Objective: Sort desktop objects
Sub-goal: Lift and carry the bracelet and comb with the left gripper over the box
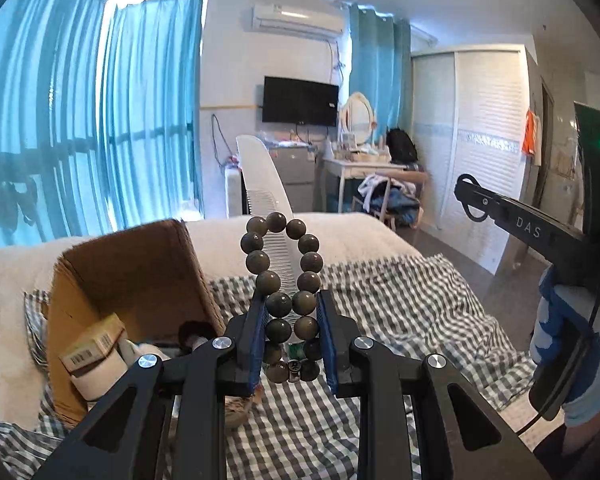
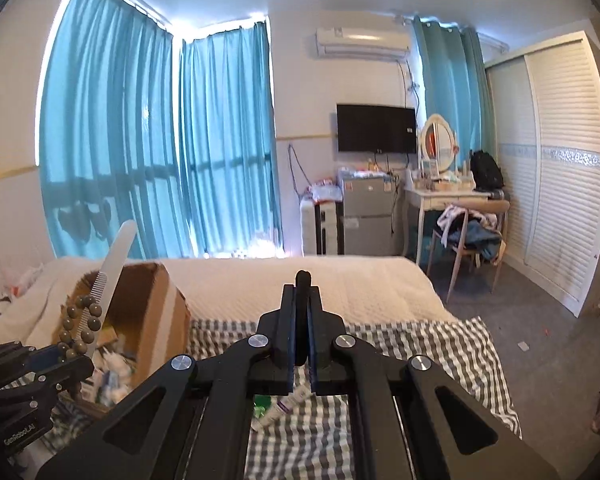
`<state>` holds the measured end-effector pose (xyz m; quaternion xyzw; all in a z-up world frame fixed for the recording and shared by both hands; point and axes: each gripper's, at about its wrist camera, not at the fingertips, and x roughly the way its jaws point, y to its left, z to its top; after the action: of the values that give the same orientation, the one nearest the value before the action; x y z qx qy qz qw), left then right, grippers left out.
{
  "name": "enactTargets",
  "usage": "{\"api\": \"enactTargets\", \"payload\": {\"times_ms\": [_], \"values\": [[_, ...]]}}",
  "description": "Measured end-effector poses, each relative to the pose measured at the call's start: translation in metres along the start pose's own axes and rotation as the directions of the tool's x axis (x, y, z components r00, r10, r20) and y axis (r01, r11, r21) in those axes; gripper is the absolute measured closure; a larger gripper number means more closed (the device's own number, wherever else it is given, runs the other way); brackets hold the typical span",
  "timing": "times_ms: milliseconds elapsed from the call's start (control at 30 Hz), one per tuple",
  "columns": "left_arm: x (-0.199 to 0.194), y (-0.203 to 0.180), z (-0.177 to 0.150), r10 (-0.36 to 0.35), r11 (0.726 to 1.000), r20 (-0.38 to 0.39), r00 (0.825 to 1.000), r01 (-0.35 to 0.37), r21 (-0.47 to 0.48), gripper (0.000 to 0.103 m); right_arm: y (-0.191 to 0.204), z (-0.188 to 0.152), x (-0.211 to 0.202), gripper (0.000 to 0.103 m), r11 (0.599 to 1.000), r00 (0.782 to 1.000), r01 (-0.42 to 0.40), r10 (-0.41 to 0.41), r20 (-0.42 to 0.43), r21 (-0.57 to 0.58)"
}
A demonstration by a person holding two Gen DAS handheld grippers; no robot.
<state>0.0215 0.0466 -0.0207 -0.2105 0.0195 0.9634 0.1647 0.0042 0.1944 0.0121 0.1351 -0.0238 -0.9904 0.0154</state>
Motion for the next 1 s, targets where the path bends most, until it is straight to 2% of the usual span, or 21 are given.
{"api": "enactTargets", "payload": {"times_ms": [467,1000], "values": [[-0.024,0.029,0.019,0.094,0.996,0.080,0.992,-0.093,-0.015,0.079,0.040,0.020,-0.011,0.099,0.999,0.997,-0.047,0.049,0.067,-0.025],[-0.042,0.082,0.025,0.215,0.975,0.123,0.969,-0.205,-0.089,0.079,0.110,0.028,0.003,0.099,0.983,0.983,-0.165,0.170,0.063,-0.084]]}}
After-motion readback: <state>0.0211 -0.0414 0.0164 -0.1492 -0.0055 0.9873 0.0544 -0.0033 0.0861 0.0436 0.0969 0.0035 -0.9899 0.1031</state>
